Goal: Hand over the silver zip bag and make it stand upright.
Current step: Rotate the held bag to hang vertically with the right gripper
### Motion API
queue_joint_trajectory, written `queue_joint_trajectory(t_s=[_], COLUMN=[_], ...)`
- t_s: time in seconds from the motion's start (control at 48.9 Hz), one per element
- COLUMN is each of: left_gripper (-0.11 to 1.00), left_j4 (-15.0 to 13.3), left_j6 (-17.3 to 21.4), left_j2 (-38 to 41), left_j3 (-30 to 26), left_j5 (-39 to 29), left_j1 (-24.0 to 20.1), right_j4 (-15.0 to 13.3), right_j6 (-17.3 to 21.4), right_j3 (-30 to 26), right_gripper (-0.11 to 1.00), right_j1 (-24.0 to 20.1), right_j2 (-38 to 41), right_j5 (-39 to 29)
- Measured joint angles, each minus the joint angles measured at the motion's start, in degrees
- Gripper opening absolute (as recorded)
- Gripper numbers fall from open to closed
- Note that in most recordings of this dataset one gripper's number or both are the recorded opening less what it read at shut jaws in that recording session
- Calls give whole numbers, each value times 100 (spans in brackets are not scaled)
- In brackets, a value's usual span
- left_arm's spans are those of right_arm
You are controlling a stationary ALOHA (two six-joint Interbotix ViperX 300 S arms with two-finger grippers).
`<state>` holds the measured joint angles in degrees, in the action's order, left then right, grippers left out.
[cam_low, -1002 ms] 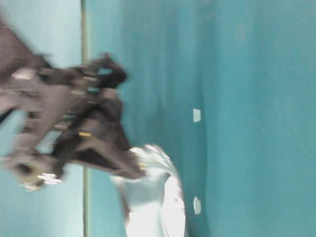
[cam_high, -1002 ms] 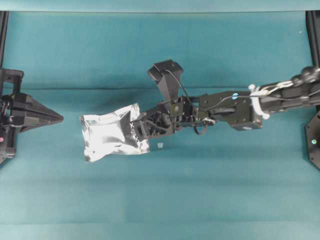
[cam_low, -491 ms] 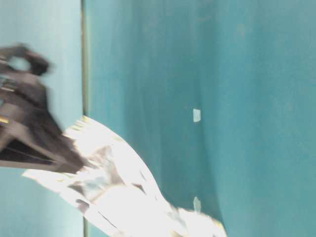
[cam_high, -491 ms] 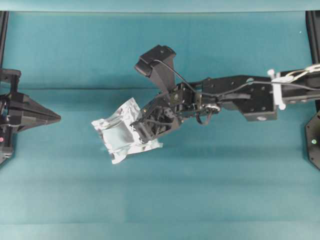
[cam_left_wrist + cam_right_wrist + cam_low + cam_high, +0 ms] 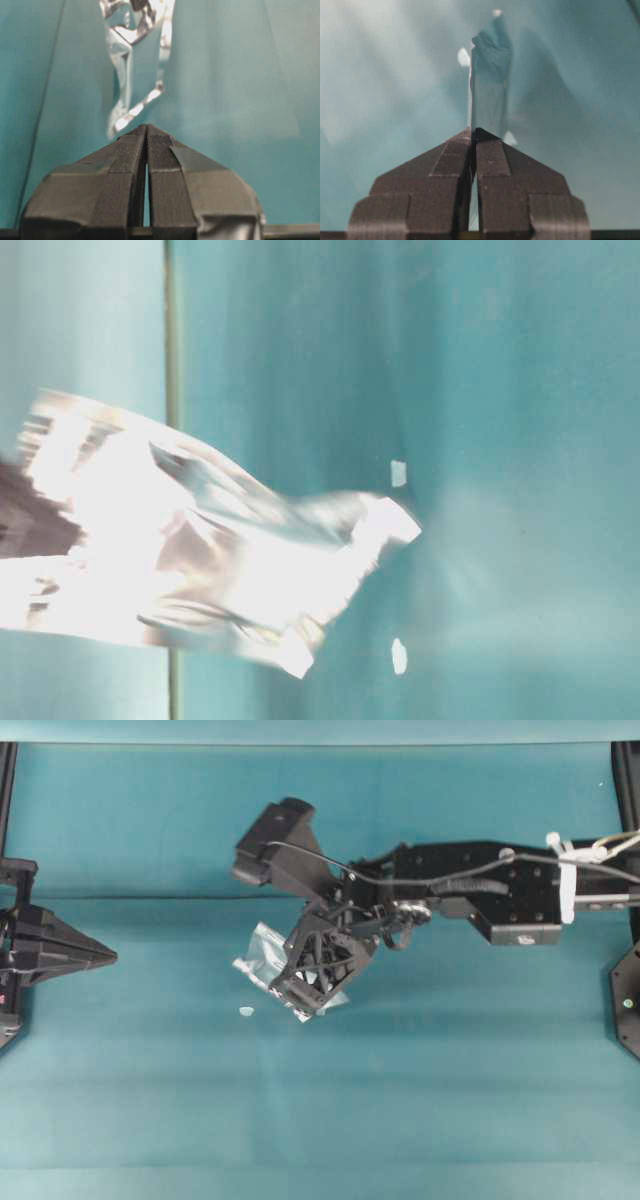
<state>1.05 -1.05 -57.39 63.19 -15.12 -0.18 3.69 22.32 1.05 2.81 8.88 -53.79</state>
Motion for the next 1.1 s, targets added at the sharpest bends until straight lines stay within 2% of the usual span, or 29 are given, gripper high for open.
queue_joint_trajectory(t_s=[0.368,0.695,0.859,1.105], left_gripper=[0,0,0,0], left_j4=[0,0,0,0], left_j6=[-35,-18,-26,-53], left_j2=[0,0,0,0], left_j3=[0,44,53,53], left_j5=[-9,0,-9,-9], left_j1=[-9,-9,-9,-9], right_j4=[0,-9,-18,-105], right_j6=[-1345,-2215,-2479,-2549], right_j3=[-703,-721,-580,-536], right_gripper=[2,2,2,2], right_j1=[-88,-97,-97,-105], right_j2=[308,334,343,360], right_j5=[-1503,-1564,-1556,-1529])
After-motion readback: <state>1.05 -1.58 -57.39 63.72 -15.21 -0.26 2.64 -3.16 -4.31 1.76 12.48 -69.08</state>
